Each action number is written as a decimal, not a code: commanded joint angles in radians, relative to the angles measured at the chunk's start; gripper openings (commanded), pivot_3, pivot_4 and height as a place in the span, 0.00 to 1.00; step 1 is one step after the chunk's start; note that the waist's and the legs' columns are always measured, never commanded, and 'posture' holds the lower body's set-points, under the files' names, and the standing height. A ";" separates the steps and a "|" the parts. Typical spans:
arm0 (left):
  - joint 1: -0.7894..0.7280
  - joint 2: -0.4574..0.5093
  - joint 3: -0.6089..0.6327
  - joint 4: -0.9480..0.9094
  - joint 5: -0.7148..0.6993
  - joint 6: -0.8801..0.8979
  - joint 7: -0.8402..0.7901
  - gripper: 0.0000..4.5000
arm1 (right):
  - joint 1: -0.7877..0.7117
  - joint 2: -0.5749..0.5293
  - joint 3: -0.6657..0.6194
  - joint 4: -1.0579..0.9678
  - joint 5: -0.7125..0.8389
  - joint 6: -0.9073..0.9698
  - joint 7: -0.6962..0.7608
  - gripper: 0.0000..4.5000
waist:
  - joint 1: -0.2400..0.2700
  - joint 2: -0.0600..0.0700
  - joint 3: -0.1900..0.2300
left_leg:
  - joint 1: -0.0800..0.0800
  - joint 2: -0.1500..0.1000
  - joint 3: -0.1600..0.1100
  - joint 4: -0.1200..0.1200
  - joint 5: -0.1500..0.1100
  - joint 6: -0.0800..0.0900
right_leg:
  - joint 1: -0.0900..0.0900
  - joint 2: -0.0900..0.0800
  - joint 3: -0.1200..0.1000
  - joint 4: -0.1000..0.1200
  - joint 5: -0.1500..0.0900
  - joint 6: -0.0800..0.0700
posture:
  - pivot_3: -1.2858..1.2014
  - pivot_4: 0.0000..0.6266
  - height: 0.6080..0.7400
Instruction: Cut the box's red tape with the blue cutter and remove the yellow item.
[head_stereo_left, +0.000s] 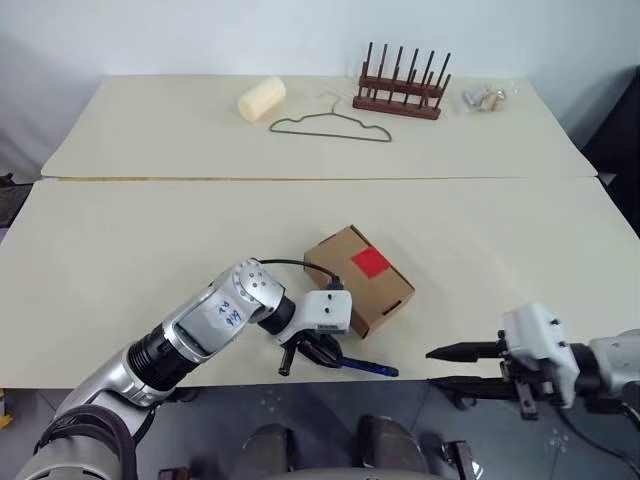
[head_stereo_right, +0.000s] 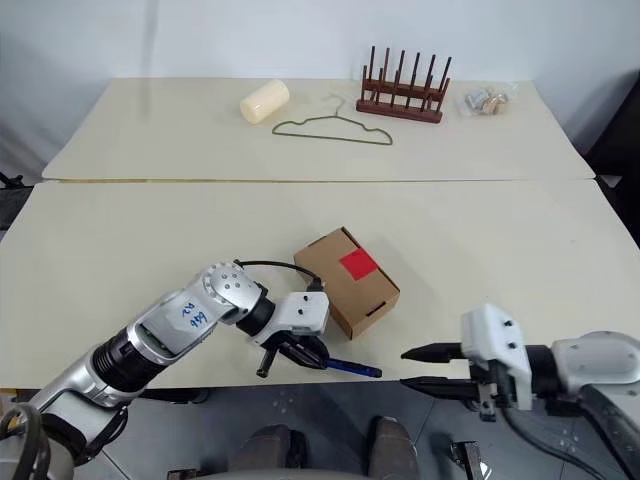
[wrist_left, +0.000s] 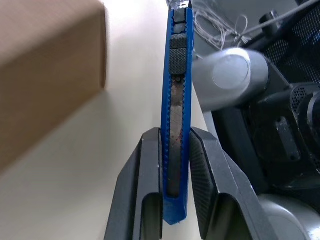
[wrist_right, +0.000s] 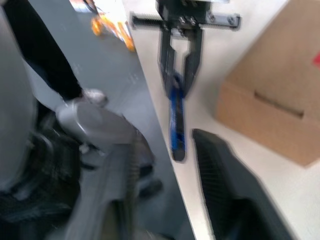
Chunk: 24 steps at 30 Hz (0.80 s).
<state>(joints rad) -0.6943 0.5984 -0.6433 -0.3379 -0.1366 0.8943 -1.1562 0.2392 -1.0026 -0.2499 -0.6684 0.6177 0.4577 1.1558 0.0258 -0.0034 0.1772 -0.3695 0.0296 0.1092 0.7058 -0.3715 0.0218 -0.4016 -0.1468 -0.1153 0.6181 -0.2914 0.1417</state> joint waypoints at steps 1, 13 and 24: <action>0.016 -0.005 -0.042 -0.059 0.016 0.089 0.059 0.09 | -0.043 0.037 0.085 -0.014 -0.098 -0.049 -0.071 0.03 | 0.003 0.000 0.000 | 0.000 0.000 -0.001 0.001 0.000 0.000 | 0.001 0.000 0.000 -0.001 0.000 0.000 | 0.52 0.24 1.00; -0.006 0.020 -0.103 -0.069 0.115 0.126 0.232 0.09 | -0.176 0.115 0.286 0.098 -0.290 -0.131 -0.144 0.00 | 0.004 0.001 0.000 | 0.000 -0.001 -0.010 0.012 0.001 0.003 | 0.012 0.000 0.001 -0.006 0.000 -0.001 | 0.52 0.24 1.00; -0.008 0.046 -0.083 -0.102 0.133 0.143 0.304 0.09 | -0.267 0.164 0.391 0.198 -0.372 -0.204 -0.130 0.00 | -0.001 0.001 -0.001 | 0.001 -0.001 -0.010 0.013 0.002 0.004 | 0.011 0.000 0.004 -0.003 0.000 -0.001 | 0.52 0.24 1.00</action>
<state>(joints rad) -0.7163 0.6162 -0.7234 -0.4679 -0.0539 1.0014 -0.8941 -0.0174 -0.8465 0.1442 -0.4687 0.2506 0.2690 1.0240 0.0249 -0.0024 0.1764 -0.3689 0.0289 0.0991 0.7187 -0.3696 0.0255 -0.3909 -0.1471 -0.1109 0.6155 -0.2917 0.1411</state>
